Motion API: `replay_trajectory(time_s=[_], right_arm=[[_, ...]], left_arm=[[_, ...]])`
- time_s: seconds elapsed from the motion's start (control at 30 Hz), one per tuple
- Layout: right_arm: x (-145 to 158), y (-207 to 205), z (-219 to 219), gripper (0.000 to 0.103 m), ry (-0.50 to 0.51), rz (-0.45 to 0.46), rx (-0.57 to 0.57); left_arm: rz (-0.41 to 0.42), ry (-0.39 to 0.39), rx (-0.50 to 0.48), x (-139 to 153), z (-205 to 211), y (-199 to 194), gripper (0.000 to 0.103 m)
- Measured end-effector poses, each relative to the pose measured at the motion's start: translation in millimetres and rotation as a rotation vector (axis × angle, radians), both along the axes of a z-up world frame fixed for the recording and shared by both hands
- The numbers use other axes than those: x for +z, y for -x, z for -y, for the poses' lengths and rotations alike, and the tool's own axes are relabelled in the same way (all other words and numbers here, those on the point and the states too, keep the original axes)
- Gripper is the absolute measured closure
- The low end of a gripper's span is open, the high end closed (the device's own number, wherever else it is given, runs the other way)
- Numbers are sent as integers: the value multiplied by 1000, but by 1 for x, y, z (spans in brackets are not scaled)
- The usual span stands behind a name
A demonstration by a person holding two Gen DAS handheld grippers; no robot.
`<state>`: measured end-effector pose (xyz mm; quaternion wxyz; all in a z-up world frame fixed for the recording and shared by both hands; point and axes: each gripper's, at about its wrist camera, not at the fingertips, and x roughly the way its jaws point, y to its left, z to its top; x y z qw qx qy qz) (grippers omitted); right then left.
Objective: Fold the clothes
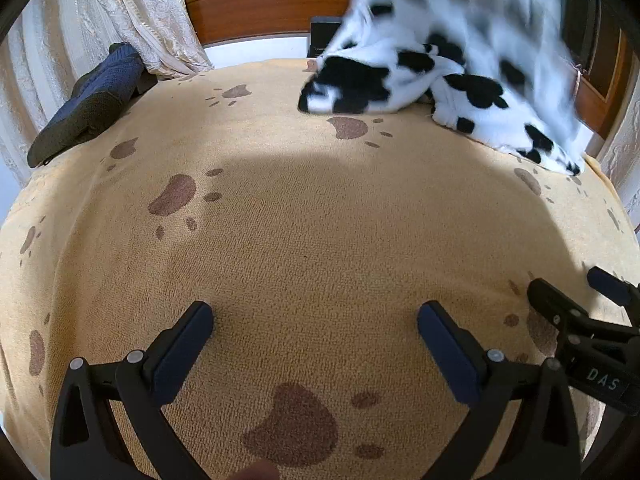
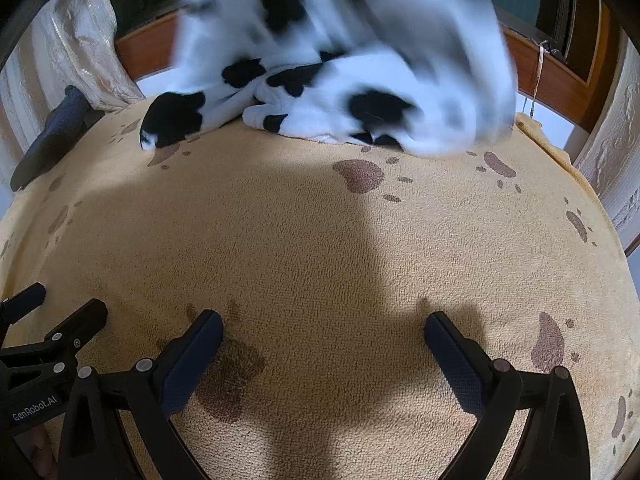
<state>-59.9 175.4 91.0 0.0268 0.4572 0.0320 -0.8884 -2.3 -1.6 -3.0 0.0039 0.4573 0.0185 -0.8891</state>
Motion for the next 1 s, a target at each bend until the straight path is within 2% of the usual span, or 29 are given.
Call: replay_trajectory(time_s=[1.0], right_arm=[[-4,-1,-6,1,3,0,0]], left_arm=[[4,20,26,-4,5,3,1]])
